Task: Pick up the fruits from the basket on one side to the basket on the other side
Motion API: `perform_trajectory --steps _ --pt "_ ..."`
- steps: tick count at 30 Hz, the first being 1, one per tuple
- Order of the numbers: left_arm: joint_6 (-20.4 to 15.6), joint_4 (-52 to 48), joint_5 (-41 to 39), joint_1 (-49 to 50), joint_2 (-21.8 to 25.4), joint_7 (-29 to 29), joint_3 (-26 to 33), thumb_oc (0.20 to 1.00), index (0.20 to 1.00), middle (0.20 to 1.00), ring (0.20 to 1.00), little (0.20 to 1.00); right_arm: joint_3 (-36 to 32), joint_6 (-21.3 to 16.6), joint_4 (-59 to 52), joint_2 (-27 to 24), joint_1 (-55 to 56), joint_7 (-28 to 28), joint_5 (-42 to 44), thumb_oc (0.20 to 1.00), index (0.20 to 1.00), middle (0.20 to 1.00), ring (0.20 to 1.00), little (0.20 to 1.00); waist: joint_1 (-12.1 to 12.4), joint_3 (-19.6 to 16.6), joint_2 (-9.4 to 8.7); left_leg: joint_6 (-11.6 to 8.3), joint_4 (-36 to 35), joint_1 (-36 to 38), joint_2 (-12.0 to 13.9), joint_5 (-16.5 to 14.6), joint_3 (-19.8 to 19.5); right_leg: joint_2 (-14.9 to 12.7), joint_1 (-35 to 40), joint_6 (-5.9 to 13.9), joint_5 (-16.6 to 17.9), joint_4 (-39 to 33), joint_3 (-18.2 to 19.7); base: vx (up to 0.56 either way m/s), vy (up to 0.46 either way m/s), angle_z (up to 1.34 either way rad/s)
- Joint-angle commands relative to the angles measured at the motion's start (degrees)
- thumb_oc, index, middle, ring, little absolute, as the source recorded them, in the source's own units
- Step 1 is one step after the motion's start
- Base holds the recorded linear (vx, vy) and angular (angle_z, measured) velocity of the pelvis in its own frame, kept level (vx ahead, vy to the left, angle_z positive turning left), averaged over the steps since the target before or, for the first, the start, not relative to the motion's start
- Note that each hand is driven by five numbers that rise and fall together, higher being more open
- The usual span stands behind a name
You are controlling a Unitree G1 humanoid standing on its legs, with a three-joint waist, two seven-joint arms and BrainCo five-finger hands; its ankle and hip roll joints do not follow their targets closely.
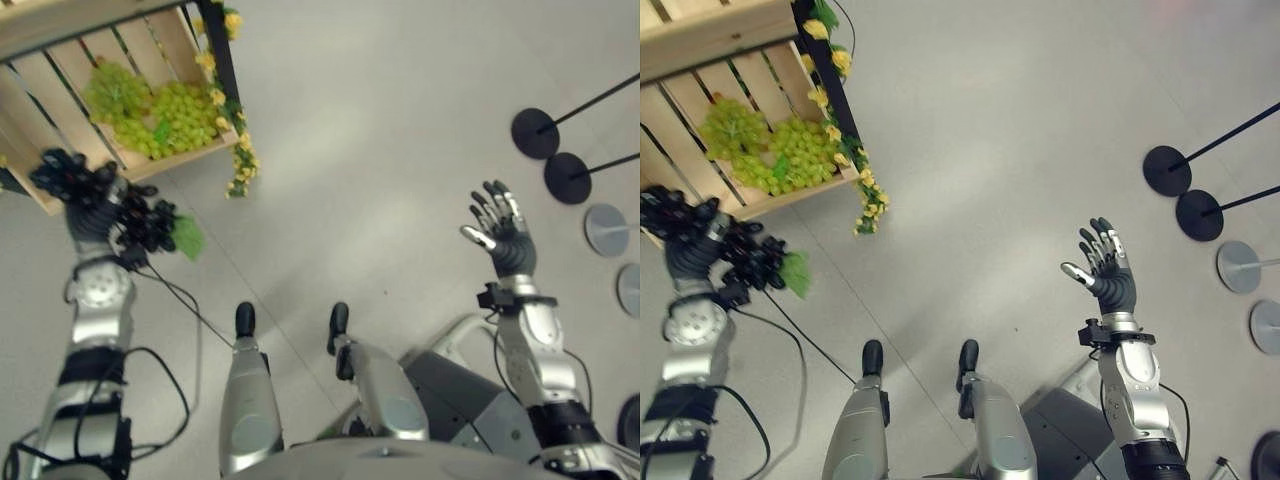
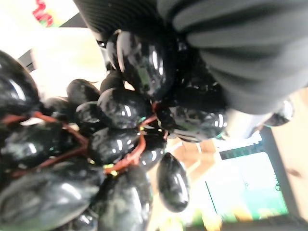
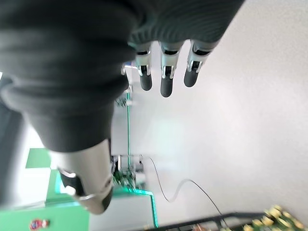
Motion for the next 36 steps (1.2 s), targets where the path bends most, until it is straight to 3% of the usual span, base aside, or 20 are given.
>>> perform_trajectory --steps 1,7,16,27,36 --pt "-3.64 0.07 -1.19 -6.54 4.09 2.63 -0.15 0.2 0.2 0.2 0.2 0.2 0.36 -3.98 -5.45 -1.68 -0.78 0.17 0.86 1.0 1.0 1.0 1.0 1.0 -1.41 -1.32 -1.7 1.31 2.37 0.18 0.15 -0.48 -0.22 -1.41 0.91 5.1 -2.34 2.98 0.86 -0.02 0.032 -0.09" --pt "-2.33 10.97 -3.97 -18.96 10.31 3.09 -5.81 0.2 0.2 0.2 0.2 0.2 3.65 -4.01 -5.55 -2.31 -1.88 0.98 2.37 1.0 1.0 1.0 1.0 1.0 -2.48 -0.14 -4.08 1.32 3.91 -1.36 0.68 -0.86 0.65 -1.28 0.0 5.79 -1.38 2.37 1.31 -0.01 0.025 -0.08" --pt "0.28 17.68 -1.38 -30.48 19.75 4.02 -12.54 0.2 0.2 0.2 0.2 0.2 5.49 -4.49 -7.2 -3.45 -0.73 2.5 3.91 1.0 1.0 1.0 1.0 1.0 -3.2 0.89 -7.18 1.3 7.44 -3.46 2.09 -2.51 0.99 0.07 -0.78 6.33 -0.73 1.73 1.94 0.02 -0.004 -0.1" --pt "1.22 21.5 -1.03 -35.72 27.25 4.33 -15.47 0.2 0.2 0.2 0.2 0.2 4.29 -5.12 -9.25 -4.79 2.21 4.12 5.87 1.0 1.0 1.0 1.0 1.0 -3.48 0.78 -9.27 1.43 10.53 -5.68 2.85 -4.23 1.33 1.1 -1.25 7.11 0.83 -0.04 2.75 0.02 0.001 -0.04" --pt "0.66 21.38 -1.44 -34.74 28.73 4.36 -14.46 0.2 0.2 0.2 0.2 0.2 4.55 -4.72 -8.85 -5.02 2.08 4.74 5.57 1.0 1.0 1.0 1.0 1.0 -3.06 0.08 -9.86 1.91 12.02 -6.8 2.94 -5.4 2.03 1.18 -0.75 7.81 2.14 -2.25 3.76 0.03 0.03 -0.07"
